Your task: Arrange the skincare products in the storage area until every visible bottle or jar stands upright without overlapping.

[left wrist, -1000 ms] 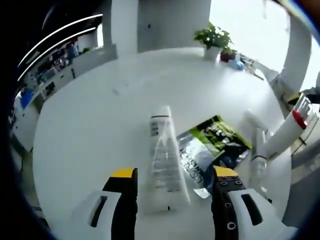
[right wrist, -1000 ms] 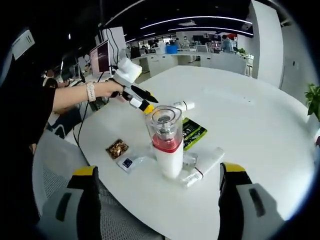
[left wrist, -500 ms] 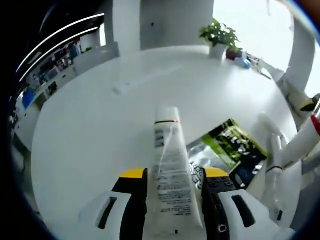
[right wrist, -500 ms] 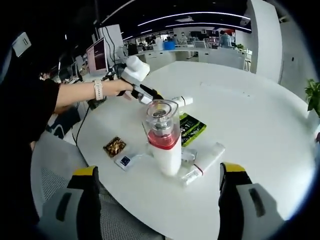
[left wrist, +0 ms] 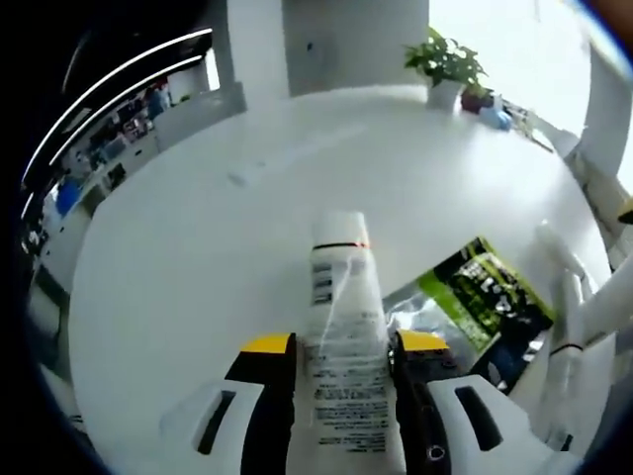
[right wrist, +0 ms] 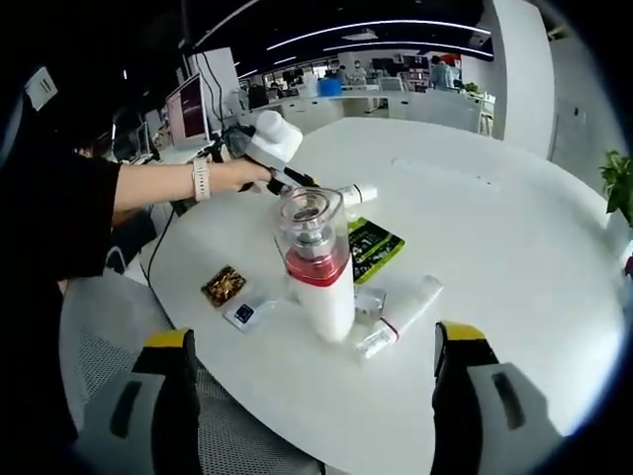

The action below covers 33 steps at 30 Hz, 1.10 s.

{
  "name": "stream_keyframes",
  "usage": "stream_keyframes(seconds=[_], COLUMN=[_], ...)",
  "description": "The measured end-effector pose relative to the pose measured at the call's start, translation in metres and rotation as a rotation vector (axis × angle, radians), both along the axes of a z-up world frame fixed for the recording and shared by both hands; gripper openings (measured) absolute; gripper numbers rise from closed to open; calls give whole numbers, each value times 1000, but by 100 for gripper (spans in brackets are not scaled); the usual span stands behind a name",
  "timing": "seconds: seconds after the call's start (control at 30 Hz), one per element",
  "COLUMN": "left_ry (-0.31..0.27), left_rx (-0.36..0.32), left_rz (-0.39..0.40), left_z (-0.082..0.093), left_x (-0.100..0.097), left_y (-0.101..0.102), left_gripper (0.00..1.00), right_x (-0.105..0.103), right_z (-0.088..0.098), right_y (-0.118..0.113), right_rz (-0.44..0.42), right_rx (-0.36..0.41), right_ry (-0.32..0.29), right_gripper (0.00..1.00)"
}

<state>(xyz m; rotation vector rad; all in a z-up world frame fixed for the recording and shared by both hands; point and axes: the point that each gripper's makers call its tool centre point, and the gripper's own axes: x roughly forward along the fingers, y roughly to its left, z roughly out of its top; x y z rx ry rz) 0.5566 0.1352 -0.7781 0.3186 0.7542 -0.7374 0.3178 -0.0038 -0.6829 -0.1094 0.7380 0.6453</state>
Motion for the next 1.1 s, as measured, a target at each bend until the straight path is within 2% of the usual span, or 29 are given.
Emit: stream_keyframes(seconds=[0.27,0.37,0.47,0.6,0.87,1.1], left_ry=[-1,-24,-31,-52,-37,-25], left_rx=[-27,-27,-57,-33,-41,-75], left_rz=[12,2,29,21,17,13], left_z=[-1,0,0,1,5,19], left_x=[-1,-1,0,1,-1,-5], left_y=[-1,-2,0,-2,3,10], left_gripper=[32,31,30,27,23,22], right_x=[-1,-2,-4,-7,-8,-8], right_z=[-3,-3,-4,-5,-2,1], right_y=[2,2,1,1,-2,4], right_rz=[10,8,-1,-3,-17,-1], right_rx=[-3,-2,3,1,2,7], right_ry=[7,8,8,14,9,1], right_gripper=[100,100,100,100,100,100])
